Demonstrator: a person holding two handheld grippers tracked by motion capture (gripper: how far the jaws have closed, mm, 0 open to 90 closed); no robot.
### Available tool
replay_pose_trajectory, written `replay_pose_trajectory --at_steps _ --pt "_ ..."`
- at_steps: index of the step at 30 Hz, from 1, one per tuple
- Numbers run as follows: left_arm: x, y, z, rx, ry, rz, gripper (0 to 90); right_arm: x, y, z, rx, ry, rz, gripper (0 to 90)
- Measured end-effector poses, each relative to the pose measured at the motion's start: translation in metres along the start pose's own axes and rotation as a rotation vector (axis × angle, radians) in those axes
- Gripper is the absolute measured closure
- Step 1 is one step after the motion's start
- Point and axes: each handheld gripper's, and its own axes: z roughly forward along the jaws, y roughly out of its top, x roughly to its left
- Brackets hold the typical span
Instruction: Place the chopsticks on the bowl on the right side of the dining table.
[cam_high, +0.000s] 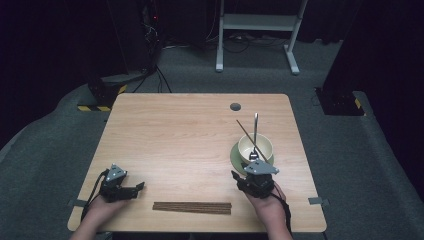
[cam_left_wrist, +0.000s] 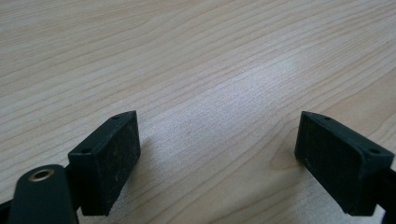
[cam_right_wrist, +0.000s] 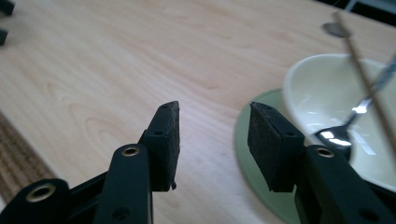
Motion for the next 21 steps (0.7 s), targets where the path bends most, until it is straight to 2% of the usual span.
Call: replay_pose_trajectory --at_steps 3,6,8,9,11,14,21 --pt "0.0 0.0 0.0 0.001 -0.002 0.002 14.1 0.011 -0.003 0.01 0.027 0.037 -0.021 54.2" --pt "0.0 0.0 0.0 0.0 -0.002 0.002 14.1 0.016 -0.004 0.014 0.041 0.047 -0.037 54.6" --pt "0.001 0.0 0.0 0.001 -0.005 0.005 14.0 0.025 -0.005 0.019 0.051 0.081 -0.041 55.6" --pt "0.001 0.0 0.0 0.001 -0.005 0.005 13.9 0.025 -0.005 0.019 0.051 0.081 -0.041 55.6" --pt "0.001 0.0 0.0 0.001 -0.006 0.005 14.0 0.035 -0.007 0.023 0.069 0.096 -0.069 56.9" --pt "0.0 0.0 0.0 0.001 -0.007 0.006 13.9 0.042 -0.009 0.024 0.074 0.117 -0.064 58.8" --pt "0.0 0.0 0.0 0.001 -0.009 0.005 13.8 0.067 -0.013 0.028 0.088 0.151 -0.109 63.5"
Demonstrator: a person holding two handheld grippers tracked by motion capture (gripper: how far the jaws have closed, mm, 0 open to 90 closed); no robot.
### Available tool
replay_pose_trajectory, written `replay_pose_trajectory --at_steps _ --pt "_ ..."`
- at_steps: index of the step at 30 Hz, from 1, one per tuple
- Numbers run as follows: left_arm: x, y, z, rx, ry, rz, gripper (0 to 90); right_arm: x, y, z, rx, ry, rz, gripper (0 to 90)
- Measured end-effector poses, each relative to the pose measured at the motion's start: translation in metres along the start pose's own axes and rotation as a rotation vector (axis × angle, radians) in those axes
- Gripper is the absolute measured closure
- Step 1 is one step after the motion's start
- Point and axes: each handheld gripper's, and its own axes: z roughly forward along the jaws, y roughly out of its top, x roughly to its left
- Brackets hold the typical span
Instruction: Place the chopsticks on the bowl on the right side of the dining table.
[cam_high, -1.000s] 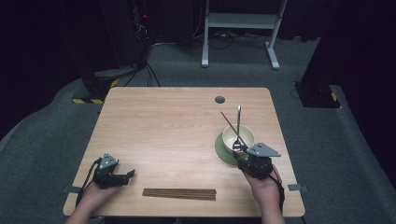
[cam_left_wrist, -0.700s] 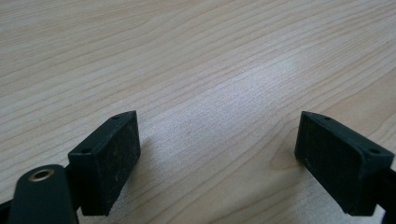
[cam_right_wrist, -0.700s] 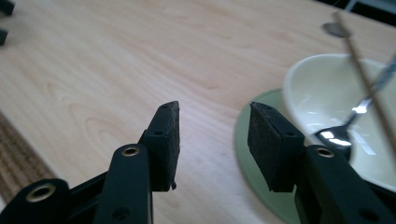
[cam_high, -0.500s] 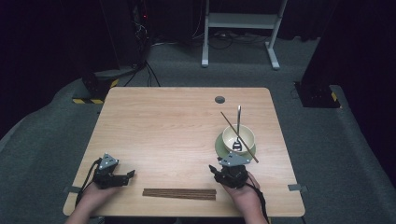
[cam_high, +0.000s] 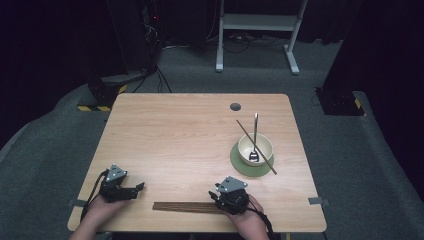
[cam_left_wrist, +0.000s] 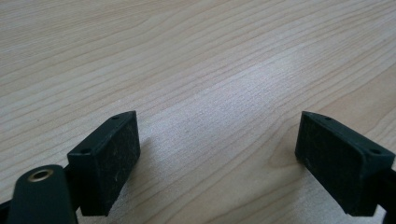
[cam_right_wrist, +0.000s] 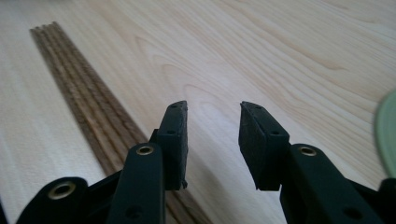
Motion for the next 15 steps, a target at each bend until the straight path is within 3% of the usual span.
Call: replay_pose_trajectory --at_steps 6,15 --pt "0.0 0.0 0.0 0.001 -0.002 0.002 13.6 0.009 -0.001 0.014 0.045 0.068 -0.029 67.3" --pt "0.0 0.0 0.0 0.0 -0.003 0.003 13.6 0.015 0.0 0.02 0.06 0.101 -0.04 69.1"
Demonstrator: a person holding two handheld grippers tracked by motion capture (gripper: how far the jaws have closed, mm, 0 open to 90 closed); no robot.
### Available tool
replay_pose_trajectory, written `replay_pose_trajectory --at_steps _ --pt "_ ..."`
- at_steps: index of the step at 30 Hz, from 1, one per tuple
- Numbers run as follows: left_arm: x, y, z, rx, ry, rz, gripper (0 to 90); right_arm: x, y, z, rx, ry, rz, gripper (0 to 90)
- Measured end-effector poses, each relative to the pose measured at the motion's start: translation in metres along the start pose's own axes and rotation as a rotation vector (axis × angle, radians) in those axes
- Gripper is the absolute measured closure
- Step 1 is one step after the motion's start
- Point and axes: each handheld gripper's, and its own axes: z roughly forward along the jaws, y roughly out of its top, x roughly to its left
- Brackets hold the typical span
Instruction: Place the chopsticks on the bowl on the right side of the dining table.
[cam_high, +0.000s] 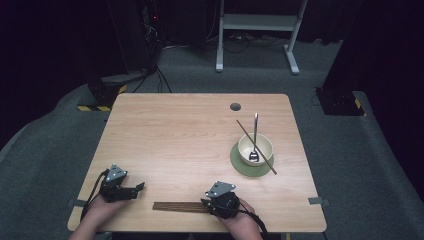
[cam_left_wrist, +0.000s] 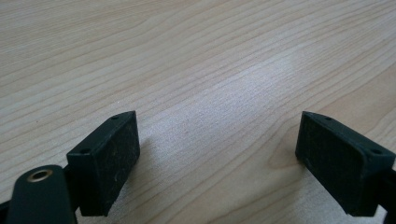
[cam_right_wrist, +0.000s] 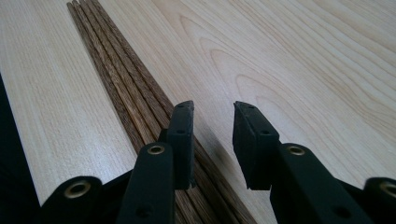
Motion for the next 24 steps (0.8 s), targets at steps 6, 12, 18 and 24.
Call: replay_pose_trajectory --at_steps 6,12,18,24 --pt "0.0 0.0 0.0 0.0 -0.001 0.0 13.7 0.002 0.0 0.004 0.017 0.017 -0.013 70.5" --pt "0.0 0.0 0.0 0.0 -0.001 0.001 13.6 -0.003 -0.001 0.006 0.03 -0.008 0.001 71.3" --pt "0.0 0.0 0.0 0.0 -0.001 0.002 13.6 -0.011 -0.003 0.007 0.032 -0.025 0.023 73.3" --pt "0.0 0.0 0.0 0.0 -0.001 0.004 13.6 -0.018 -0.005 0.006 0.029 -0.041 0.033 77.2"
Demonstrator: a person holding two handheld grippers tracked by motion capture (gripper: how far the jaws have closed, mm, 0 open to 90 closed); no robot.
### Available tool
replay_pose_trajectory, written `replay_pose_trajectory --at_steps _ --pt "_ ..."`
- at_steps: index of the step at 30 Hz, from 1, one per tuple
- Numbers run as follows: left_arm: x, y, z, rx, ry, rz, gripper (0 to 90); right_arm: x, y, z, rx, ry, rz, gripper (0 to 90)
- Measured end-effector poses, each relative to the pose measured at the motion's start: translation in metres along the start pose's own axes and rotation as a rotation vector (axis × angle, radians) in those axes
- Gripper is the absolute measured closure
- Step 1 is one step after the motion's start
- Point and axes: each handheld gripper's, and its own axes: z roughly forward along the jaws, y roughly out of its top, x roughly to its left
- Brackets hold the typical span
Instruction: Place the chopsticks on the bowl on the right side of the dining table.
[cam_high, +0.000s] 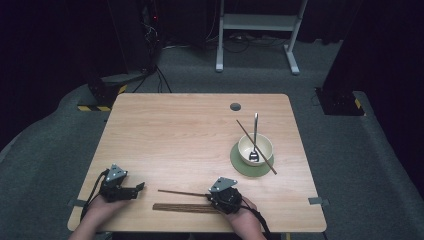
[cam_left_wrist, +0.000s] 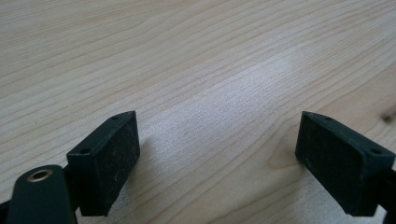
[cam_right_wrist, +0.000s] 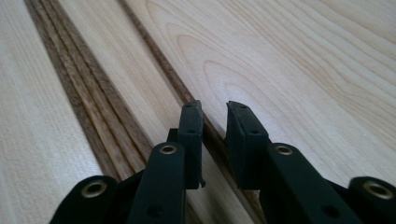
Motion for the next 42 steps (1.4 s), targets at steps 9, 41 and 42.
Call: replay_pose_trajectory --at_steps 9,41,42 --pt "0.0 0.0 0.0 0.0 0.0 0.0 13.7 -0.012 0.0 0.001 0.0 -0.026 -0.005 81.9" --pt "-0.001 0.0 0.0 0.0 0.005 -0.002 14.0 -0.029 0.0 -0.029 -0.082 -0.078 -0.029 83.8" --pt "-0.001 0.0 0.0 0.001 0.005 -0.001 14.1 -0.031 -0.001 -0.031 -0.087 -0.086 -0.021 83.8"
